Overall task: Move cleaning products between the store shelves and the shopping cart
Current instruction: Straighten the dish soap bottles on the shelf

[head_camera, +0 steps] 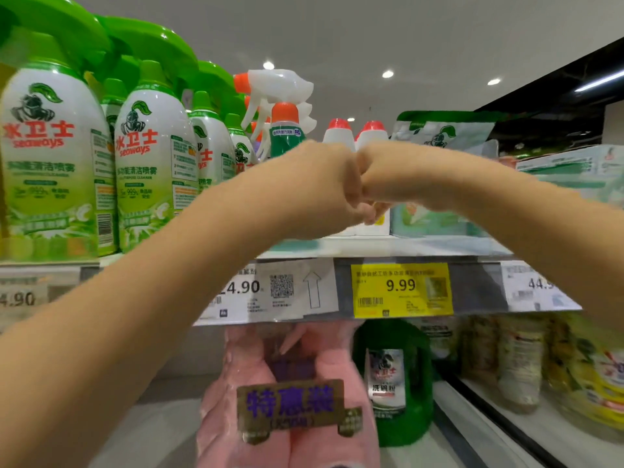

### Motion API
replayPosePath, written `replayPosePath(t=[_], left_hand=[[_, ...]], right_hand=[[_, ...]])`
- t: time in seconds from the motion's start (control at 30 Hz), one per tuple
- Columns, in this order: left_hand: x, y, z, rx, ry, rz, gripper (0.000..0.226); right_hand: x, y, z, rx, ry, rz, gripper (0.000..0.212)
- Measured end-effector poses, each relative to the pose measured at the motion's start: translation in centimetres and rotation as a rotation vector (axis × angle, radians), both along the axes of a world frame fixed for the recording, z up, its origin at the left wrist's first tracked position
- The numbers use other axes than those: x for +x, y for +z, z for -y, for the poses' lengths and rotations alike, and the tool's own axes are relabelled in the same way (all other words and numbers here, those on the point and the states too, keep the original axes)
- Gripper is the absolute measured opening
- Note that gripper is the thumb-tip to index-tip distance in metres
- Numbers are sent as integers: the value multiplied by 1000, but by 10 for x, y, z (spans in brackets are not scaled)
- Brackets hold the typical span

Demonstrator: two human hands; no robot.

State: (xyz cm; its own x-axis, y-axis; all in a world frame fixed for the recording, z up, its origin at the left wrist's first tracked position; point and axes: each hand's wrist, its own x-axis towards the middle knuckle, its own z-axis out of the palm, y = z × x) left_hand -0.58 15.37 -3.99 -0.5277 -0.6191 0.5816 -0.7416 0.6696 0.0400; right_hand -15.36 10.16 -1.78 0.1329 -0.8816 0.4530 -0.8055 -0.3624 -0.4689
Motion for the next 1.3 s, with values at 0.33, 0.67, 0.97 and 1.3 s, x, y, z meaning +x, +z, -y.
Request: replayPosePath(t=[0.33,0.67,0.97,1.3], left_hand=[[10,-100,-68,48,-505,-637,10],[-73,-191,-113,576,-731,-701,14],[-191,-232,-148,845,-695,-810,17],[-304,-259,-178,921,-568,-966,21]], right_hand=[[-19,-116,-162,-423,308,307,6],[-74,-223,-252,-188,-19,618,9],[-181,-265,-289,-44,-43,827,22],[-303,-277,-298,181,61,882,14]])
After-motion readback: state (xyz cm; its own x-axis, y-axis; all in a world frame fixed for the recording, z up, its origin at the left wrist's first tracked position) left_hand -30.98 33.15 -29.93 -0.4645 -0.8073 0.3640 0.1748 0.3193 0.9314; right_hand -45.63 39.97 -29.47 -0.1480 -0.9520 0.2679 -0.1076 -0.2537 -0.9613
